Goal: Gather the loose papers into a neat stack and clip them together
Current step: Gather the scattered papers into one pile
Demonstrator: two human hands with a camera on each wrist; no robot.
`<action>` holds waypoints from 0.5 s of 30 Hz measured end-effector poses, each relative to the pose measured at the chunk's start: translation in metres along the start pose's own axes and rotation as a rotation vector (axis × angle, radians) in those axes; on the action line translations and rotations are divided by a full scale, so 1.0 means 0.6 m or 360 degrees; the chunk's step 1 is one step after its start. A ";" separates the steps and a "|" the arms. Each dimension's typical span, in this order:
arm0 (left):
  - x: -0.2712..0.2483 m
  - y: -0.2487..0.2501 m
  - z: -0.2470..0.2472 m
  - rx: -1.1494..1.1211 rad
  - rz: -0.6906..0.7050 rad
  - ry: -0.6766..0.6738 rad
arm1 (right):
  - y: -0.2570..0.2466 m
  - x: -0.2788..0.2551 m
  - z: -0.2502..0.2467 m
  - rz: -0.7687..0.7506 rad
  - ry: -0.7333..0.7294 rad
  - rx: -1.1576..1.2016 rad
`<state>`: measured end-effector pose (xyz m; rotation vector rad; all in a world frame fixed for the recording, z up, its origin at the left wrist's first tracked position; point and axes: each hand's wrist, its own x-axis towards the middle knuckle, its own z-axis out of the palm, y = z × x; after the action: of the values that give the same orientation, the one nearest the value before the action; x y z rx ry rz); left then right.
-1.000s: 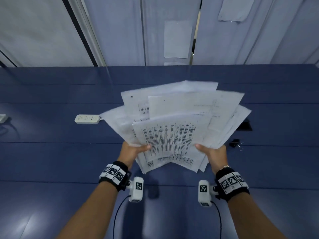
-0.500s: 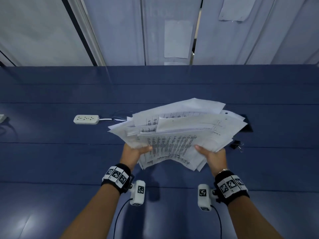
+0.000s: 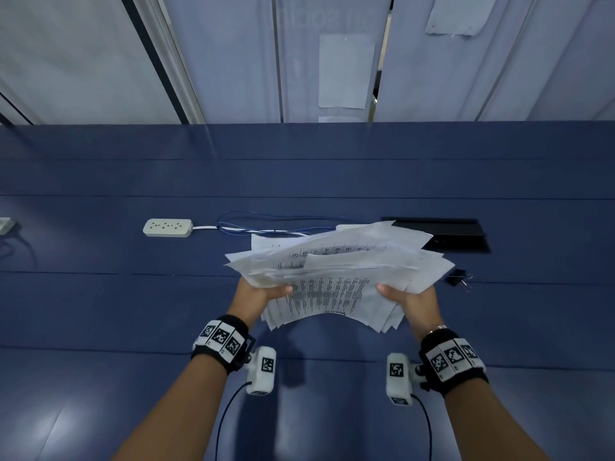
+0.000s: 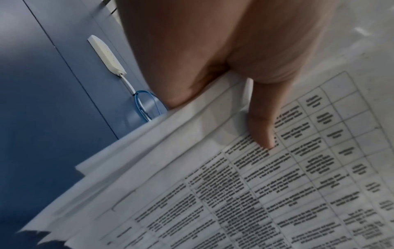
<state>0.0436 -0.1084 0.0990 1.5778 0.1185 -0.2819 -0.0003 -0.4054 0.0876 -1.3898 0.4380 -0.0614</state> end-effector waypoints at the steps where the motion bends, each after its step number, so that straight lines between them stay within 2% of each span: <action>1: 0.001 0.003 -0.001 -0.0037 0.0017 0.0032 | -0.002 0.000 0.001 -0.0008 0.0003 0.0018; 8: -0.001 -0.007 -0.010 -0.0083 0.0004 0.0017 | 0.012 -0.006 -0.010 0.0083 -0.0056 -0.0022; 15: 0.001 -0.002 -0.014 -0.0052 0.0041 -0.0017 | -0.006 -0.007 -0.005 -0.0036 -0.0085 -0.0024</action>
<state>0.0447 -0.0999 0.0980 1.5439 0.0939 -0.2669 -0.0046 -0.4078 0.0916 -1.4082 0.3788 -0.0395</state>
